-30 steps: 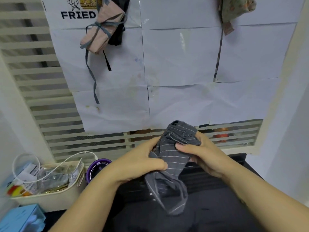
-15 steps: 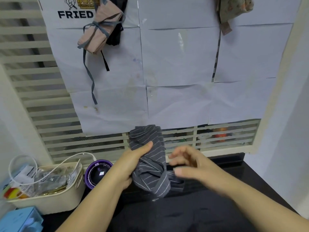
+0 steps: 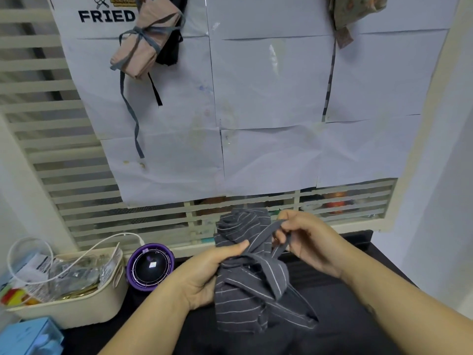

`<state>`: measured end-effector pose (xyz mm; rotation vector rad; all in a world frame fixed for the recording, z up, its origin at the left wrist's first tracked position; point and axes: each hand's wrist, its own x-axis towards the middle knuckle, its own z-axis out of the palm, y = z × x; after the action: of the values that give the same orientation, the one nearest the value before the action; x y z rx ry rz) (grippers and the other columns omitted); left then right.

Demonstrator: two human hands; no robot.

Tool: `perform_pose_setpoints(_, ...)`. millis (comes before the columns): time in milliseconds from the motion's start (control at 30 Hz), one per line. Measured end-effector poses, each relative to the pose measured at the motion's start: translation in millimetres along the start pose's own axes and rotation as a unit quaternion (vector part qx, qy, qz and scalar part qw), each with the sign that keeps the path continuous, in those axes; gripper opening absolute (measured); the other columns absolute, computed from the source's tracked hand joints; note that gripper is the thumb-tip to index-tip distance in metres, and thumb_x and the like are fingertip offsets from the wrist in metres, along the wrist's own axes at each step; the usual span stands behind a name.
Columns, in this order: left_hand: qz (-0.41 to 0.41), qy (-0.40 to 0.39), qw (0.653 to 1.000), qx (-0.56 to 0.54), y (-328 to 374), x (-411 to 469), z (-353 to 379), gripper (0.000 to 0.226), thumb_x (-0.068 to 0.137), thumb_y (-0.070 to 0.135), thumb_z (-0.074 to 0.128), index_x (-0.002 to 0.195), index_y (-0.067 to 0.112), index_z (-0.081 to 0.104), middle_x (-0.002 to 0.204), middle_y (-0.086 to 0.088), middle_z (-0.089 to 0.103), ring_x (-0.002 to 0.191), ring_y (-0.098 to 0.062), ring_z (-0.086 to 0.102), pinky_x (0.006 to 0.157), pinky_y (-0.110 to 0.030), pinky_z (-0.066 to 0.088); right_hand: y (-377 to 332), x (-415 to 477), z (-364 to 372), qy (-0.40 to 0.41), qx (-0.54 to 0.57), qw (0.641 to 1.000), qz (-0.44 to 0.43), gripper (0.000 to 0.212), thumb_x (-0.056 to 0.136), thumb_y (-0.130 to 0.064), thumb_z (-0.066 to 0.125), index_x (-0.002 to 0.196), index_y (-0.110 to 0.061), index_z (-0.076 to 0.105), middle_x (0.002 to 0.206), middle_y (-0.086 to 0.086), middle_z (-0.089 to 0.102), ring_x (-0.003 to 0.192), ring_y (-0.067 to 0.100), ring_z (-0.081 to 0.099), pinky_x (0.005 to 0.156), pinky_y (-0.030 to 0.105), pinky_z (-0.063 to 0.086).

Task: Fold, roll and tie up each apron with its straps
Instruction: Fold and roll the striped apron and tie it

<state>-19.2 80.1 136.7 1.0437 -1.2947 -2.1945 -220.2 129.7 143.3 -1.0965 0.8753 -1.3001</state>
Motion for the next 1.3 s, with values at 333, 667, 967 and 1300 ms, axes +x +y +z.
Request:
perform_pose_setpoints(333,0.051,-0.075,0.992,-0.089,2,-1,-11,0.068,0.048,0.017,0.095,0.106,-0.006,0.07,0.108,-0.028,0.066,0.092,-0.036,0.069,0.075,-0.042,0.059,16,-6,18,0.063,0.318,0.944,0.056,0.052,0.035,-0.01,0.094,0.048,-0.018,0.044,0.041,-0.004,0.037,0.036,0.011,0.035,0.062,0.031,0.048)
perform_pose_setpoints(667,0.042,-0.057,0.992,-0.102,3,-8,-5,0.027,0.087,0.014,0.06,0.072,-0.003,0.076,0.075,-0.019,0.07,0.063,-0.029,0.069,0.057,-0.036,0.059,15,-5,6,0.067,-0.293,0.952,0.058,0.019,0.093,-0.03,0.058,0.079,-0.024,0.069,0.069,-0.015,0.059,0.063,0.0,0.047,0.07,0.018,0.039)
perform_pose_setpoints(967,0.013,-0.045,0.999,-0.028,-6,7,-1,0.017,0.075,0.009,0.07,0.089,0.002,0.076,0.101,-0.02,0.07,0.084,-0.028,0.069,0.095,-0.042,0.047,31,7,24,0.079,-0.244,0.963,0.087,0.014,0.09,-0.015,0.065,0.082,-0.018,0.076,0.085,0.003,0.075,0.077,0.012,0.065,0.075,0.023,0.051)
perform_pose_setpoints(1300,0.074,0.029,0.996,0.039,-6,13,-2,0.045,0.069,0.013,0.067,0.113,0.003,0.064,0.105,-0.015,0.072,0.089,-0.024,0.07,0.077,-0.031,0.056,11,-4,17,0.0,-0.051,0.981,0.186,0.043,0.082,-0.038,0.063,0.115,-0.01,0.064,0.104,0.008,0.071,0.094,0.022,0.067,0.088,0.035,0.054)
